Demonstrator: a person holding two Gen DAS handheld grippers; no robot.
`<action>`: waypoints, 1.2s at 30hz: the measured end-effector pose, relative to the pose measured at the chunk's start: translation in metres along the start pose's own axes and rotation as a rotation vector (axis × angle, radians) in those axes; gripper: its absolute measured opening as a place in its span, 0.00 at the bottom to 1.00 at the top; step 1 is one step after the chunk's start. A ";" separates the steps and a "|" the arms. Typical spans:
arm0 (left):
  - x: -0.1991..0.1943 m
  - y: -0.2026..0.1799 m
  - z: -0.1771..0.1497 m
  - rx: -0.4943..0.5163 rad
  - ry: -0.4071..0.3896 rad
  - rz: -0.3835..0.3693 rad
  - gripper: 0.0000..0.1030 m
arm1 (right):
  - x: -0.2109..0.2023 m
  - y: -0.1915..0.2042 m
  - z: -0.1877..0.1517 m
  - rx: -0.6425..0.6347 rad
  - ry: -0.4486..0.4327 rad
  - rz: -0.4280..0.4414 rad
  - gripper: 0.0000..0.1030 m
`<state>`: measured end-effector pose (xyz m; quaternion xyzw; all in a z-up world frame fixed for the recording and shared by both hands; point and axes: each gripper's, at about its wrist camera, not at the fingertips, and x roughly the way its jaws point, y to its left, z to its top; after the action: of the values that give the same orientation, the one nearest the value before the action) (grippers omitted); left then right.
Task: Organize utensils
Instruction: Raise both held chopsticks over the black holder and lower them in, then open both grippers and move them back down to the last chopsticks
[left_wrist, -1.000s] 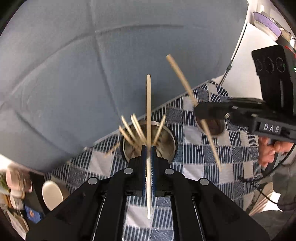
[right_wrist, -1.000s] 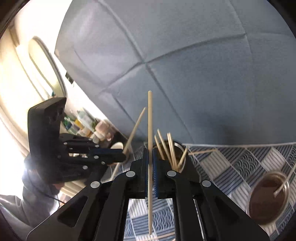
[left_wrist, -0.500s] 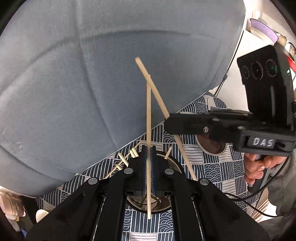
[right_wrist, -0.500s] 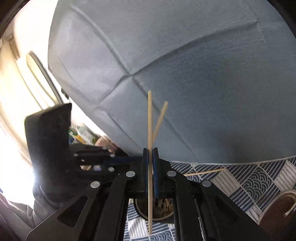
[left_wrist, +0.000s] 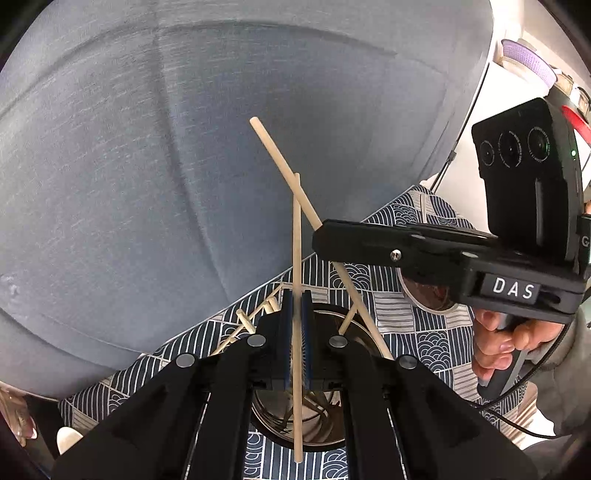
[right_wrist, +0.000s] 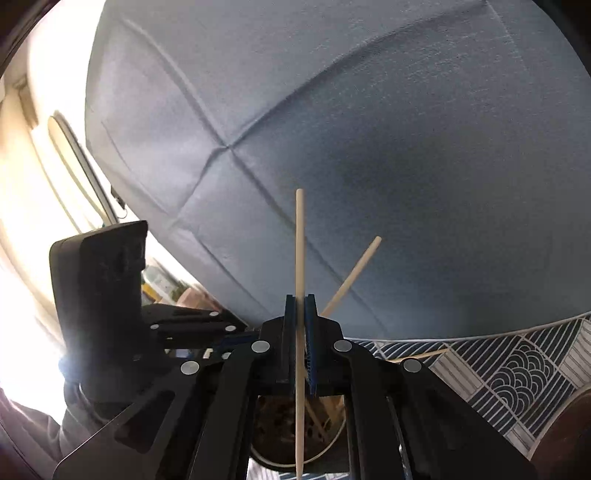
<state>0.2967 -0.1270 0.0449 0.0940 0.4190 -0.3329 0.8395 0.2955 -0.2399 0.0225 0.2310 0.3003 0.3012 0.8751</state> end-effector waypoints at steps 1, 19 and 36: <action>-0.002 0.003 0.000 -0.011 -0.012 0.001 0.05 | 0.000 -0.001 0.000 0.009 -0.009 0.005 0.05; -0.010 0.014 -0.027 -0.194 -0.267 -0.046 0.05 | -0.010 0.006 -0.036 -0.018 -0.077 -0.040 0.05; -0.039 -0.008 -0.045 -0.108 -0.218 0.057 0.34 | -0.048 0.025 -0.054 -0.002 -0.035 -0.158 0.35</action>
<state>0.2461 -0.0944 0.0472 0.0239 0.3396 -0.2941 0.8931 0.2188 -0.2422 0.0174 0.2111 0.3018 0.2272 0.9015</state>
